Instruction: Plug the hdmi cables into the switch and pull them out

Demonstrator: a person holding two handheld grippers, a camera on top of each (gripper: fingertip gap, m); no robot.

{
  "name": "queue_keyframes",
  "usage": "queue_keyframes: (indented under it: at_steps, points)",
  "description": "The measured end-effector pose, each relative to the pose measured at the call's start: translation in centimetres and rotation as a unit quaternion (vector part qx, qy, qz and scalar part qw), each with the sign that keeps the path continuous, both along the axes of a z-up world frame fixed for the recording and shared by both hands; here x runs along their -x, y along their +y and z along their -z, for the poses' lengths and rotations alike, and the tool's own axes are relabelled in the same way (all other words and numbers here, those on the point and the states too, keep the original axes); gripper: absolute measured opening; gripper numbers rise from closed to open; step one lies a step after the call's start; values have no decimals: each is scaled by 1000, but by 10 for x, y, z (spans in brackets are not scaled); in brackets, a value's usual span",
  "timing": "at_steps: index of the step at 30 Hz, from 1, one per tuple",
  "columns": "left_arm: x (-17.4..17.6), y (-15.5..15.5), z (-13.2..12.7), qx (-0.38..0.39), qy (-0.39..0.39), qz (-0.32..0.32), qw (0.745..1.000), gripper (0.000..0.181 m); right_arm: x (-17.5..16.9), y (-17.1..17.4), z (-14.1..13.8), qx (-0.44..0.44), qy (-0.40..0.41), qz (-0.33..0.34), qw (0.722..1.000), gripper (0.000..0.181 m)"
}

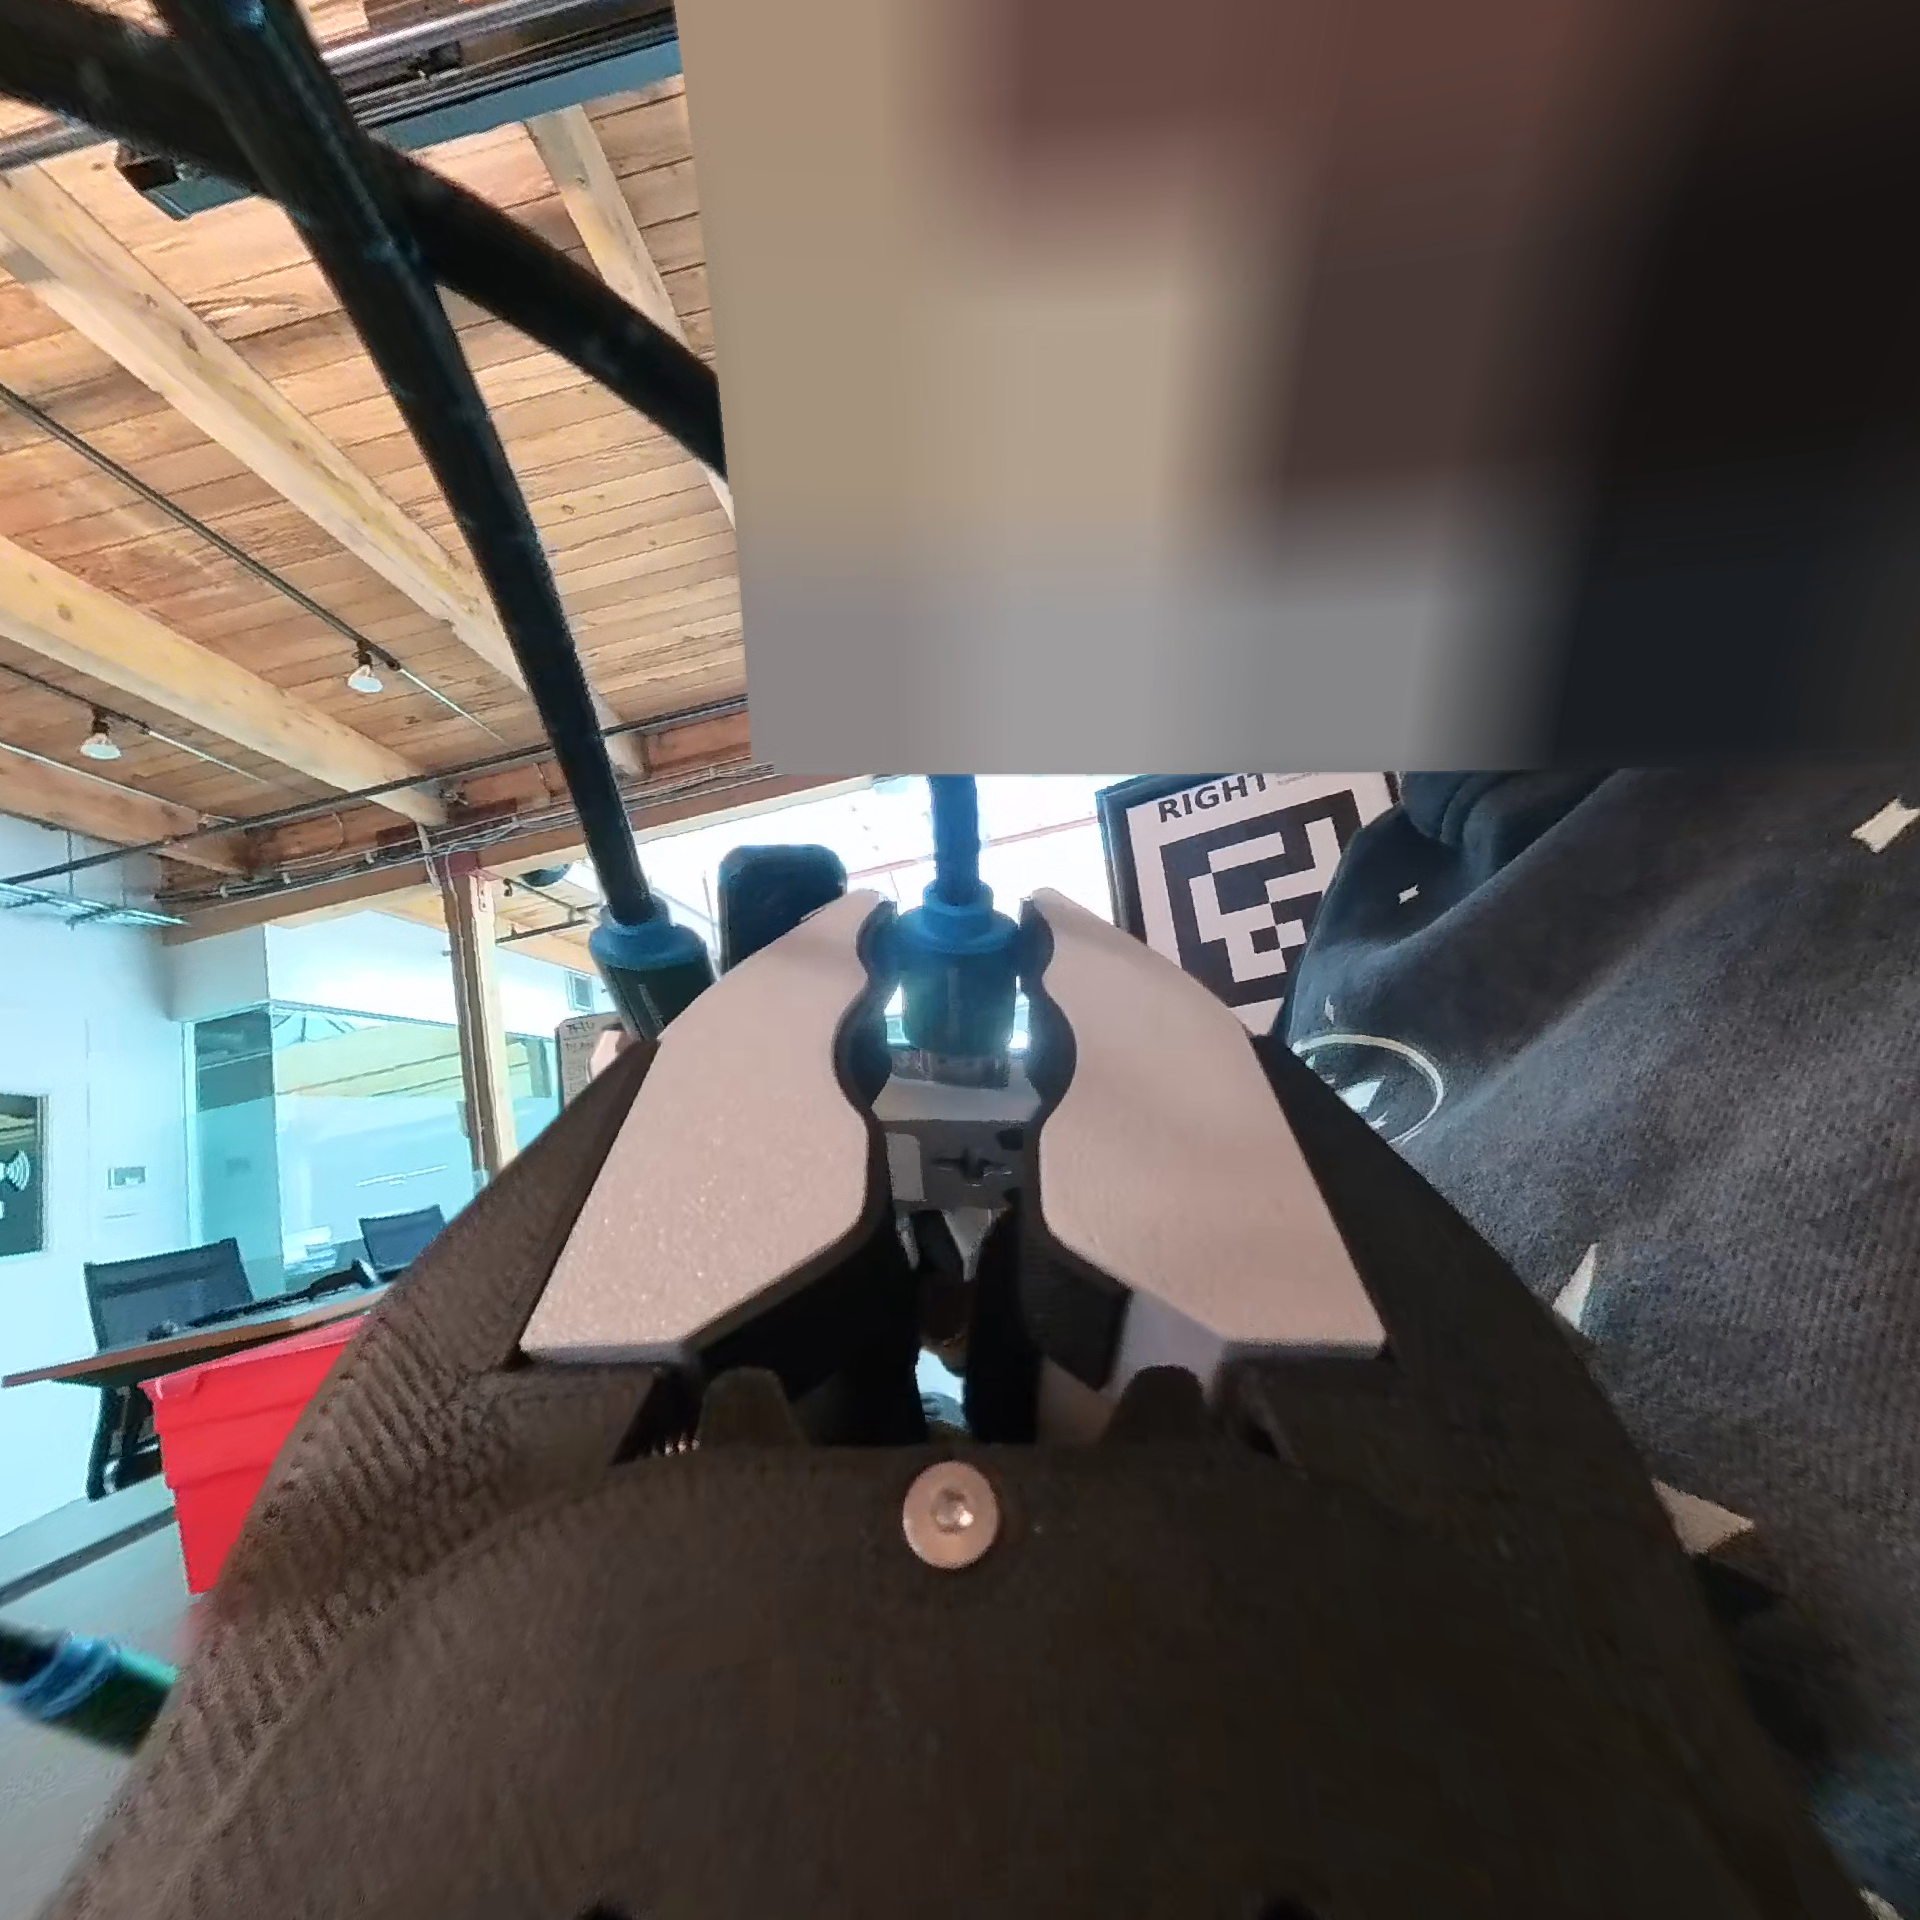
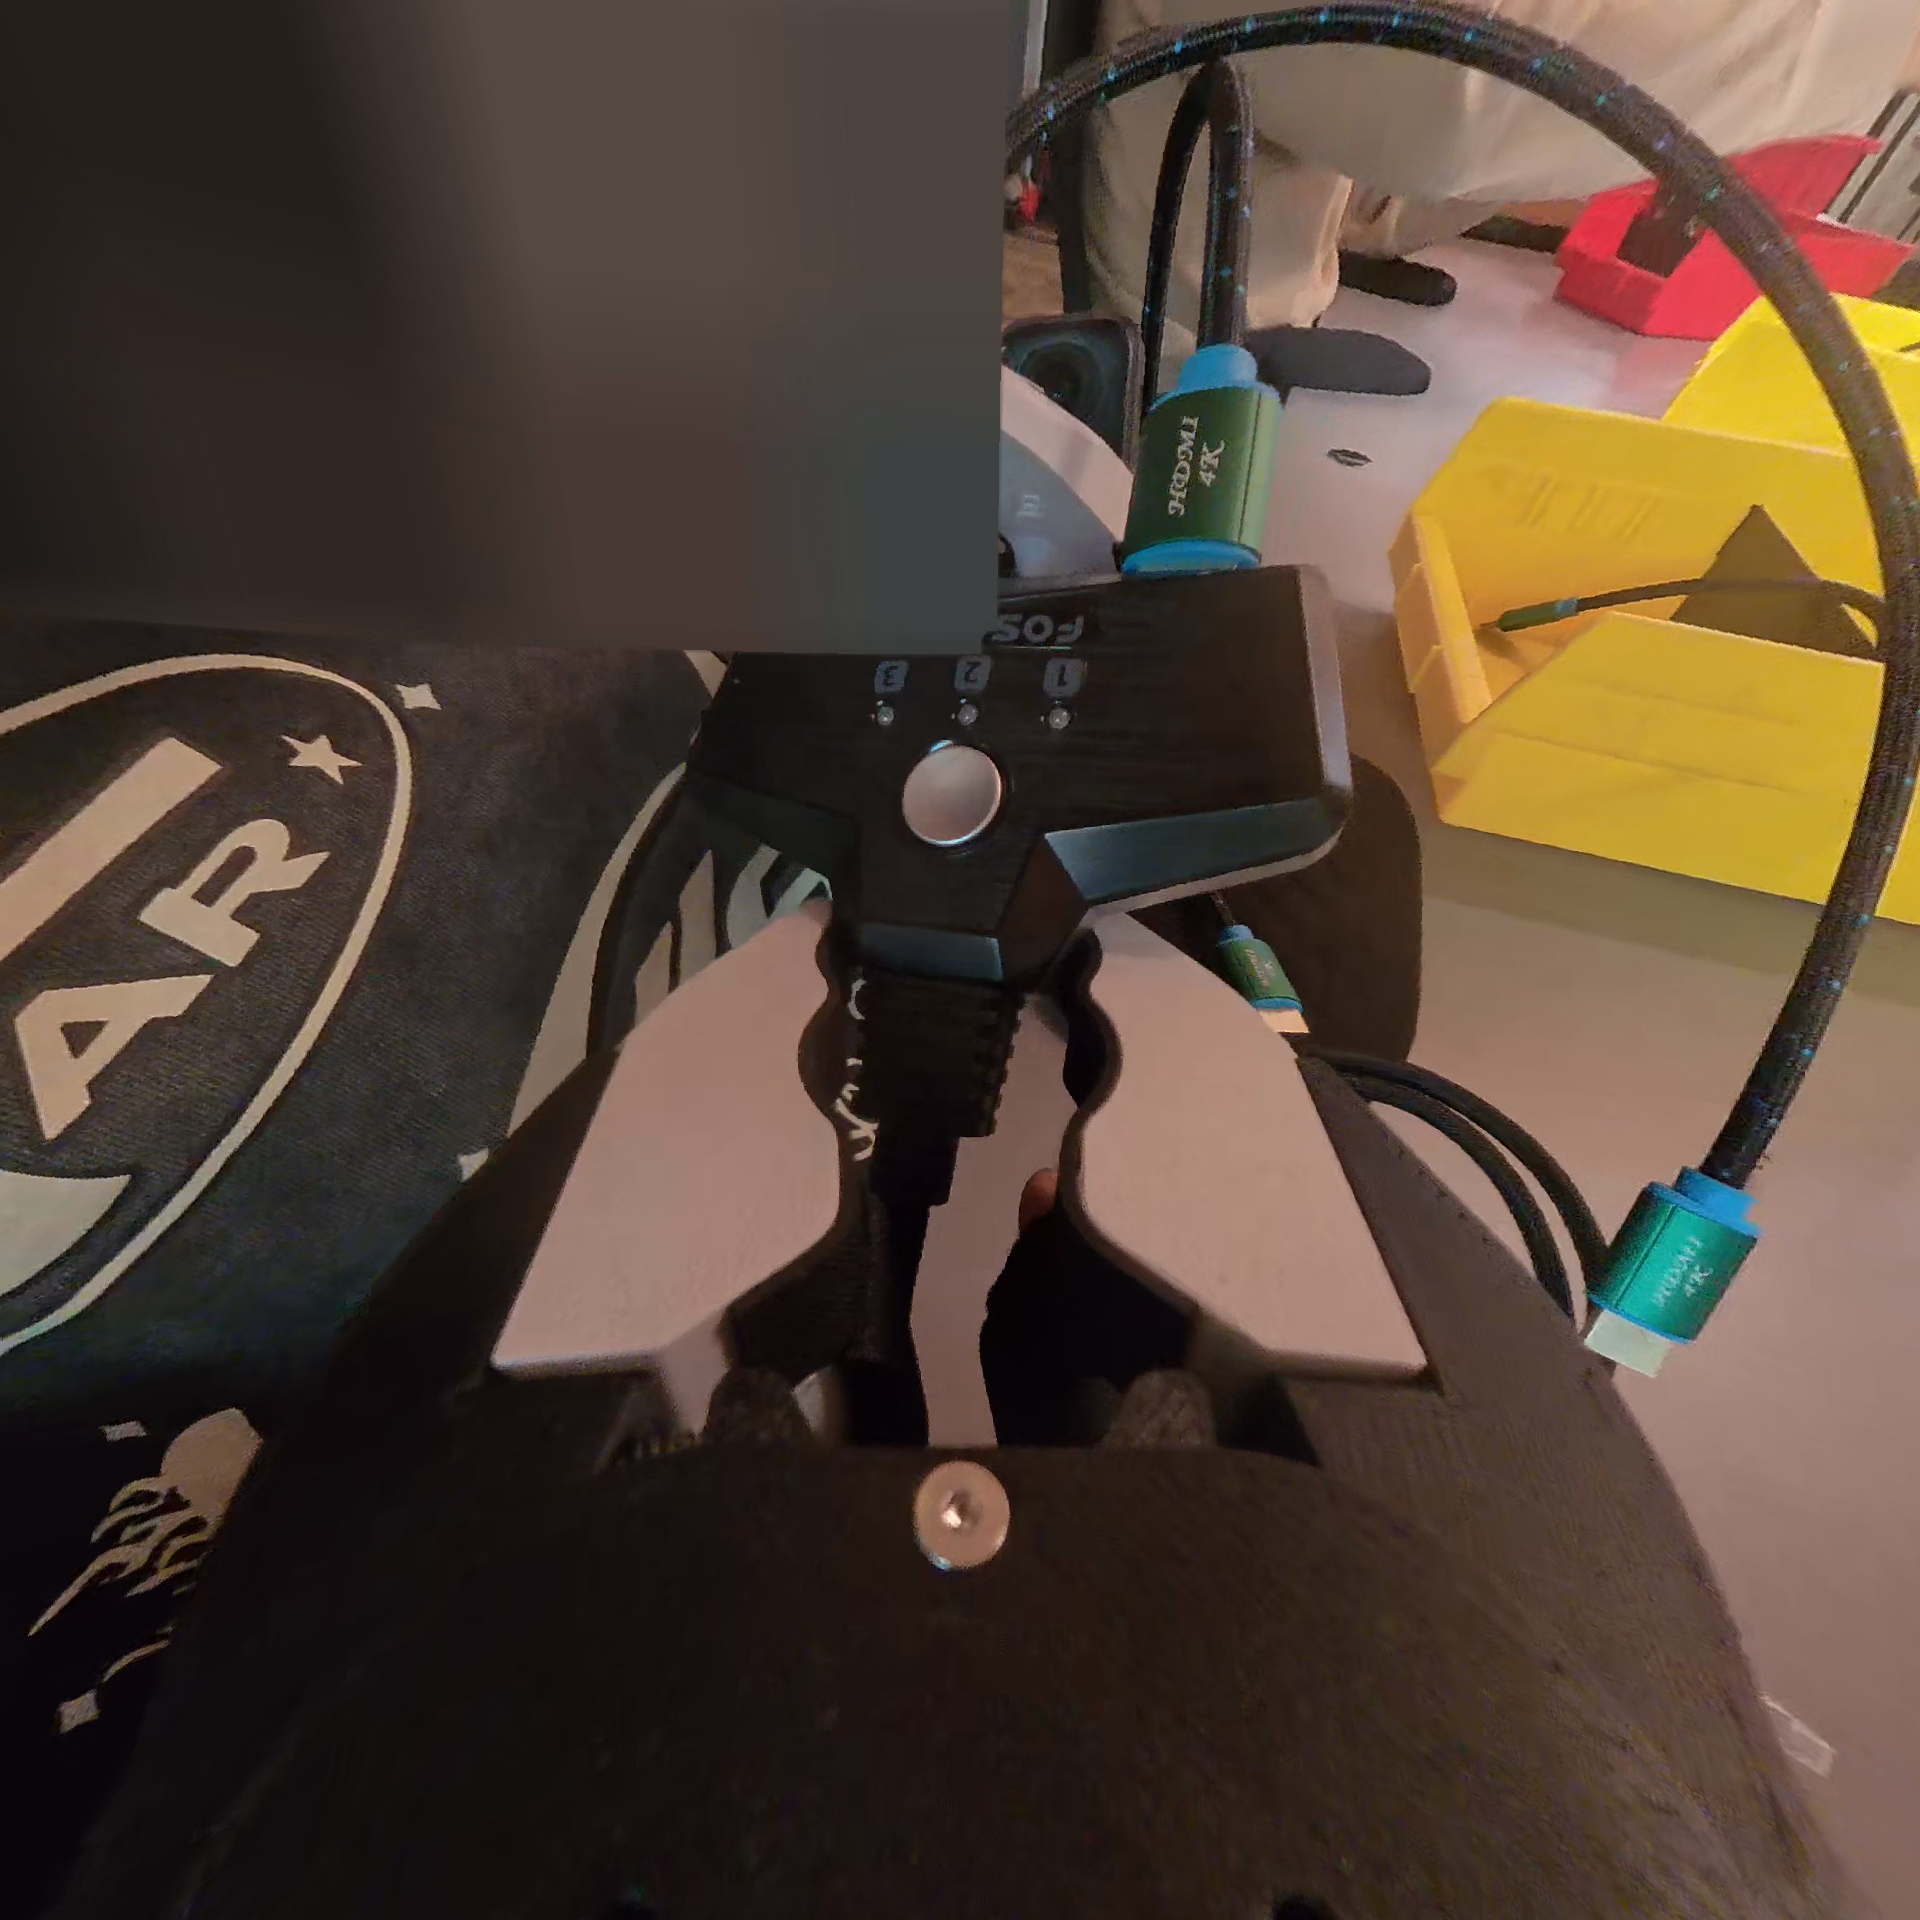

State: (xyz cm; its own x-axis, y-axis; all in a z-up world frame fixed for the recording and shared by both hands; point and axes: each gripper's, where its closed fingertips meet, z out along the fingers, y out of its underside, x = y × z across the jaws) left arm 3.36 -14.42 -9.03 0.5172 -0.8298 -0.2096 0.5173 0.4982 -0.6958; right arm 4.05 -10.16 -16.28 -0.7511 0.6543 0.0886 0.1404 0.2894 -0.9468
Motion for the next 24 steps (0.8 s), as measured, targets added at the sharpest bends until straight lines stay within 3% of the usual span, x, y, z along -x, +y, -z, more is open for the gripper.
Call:
queue_keyframes:
  at_steps: [15,24]
  points:
    - [5,-1,-8,6,-50,16,999,21,7,-7,0,40,12,-4,999,39]
    - [10,4,-7,16,-76,-7,997,21,12,-2,-1,48,29,19,998,39]
